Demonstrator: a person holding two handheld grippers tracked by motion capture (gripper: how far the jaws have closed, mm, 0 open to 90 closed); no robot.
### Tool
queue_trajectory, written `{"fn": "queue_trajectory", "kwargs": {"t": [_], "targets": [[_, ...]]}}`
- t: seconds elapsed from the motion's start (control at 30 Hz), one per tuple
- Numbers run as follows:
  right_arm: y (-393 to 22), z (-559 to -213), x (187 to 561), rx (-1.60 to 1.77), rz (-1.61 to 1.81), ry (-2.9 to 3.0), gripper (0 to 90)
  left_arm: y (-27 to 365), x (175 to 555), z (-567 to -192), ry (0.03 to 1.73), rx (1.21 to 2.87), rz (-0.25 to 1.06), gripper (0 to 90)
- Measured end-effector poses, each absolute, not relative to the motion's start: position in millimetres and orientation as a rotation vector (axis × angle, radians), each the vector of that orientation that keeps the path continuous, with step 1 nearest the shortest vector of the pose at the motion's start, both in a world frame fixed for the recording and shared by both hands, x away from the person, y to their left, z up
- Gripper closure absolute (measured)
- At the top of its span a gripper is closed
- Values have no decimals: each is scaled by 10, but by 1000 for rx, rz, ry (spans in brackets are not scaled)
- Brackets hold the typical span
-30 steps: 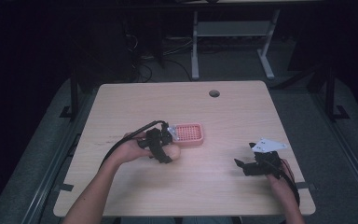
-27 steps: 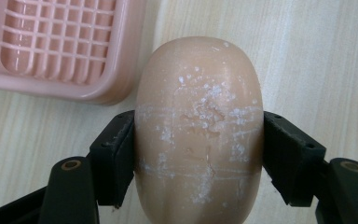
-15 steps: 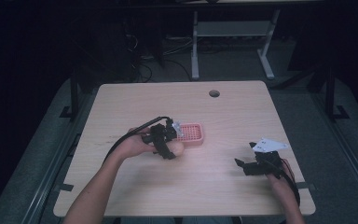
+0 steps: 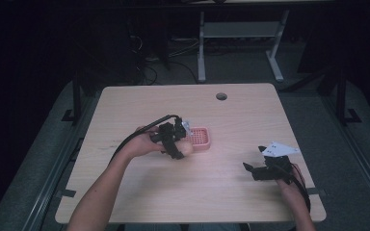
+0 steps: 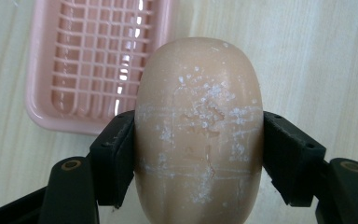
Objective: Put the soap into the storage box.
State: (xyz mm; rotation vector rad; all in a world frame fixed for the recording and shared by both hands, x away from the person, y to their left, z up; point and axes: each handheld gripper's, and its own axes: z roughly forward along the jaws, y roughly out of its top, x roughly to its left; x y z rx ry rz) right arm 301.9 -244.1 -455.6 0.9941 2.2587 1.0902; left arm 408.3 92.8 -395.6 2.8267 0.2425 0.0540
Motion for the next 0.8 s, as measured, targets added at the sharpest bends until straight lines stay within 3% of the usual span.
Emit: {"fn": "queue_trajectory", "kwargs": {"t": [0.8], "targets": [[-2468, -4548, 3019, 1006, 1104, 2246, 139, 733, 4307, -3975, 238, 2857, 29, 322]]}}
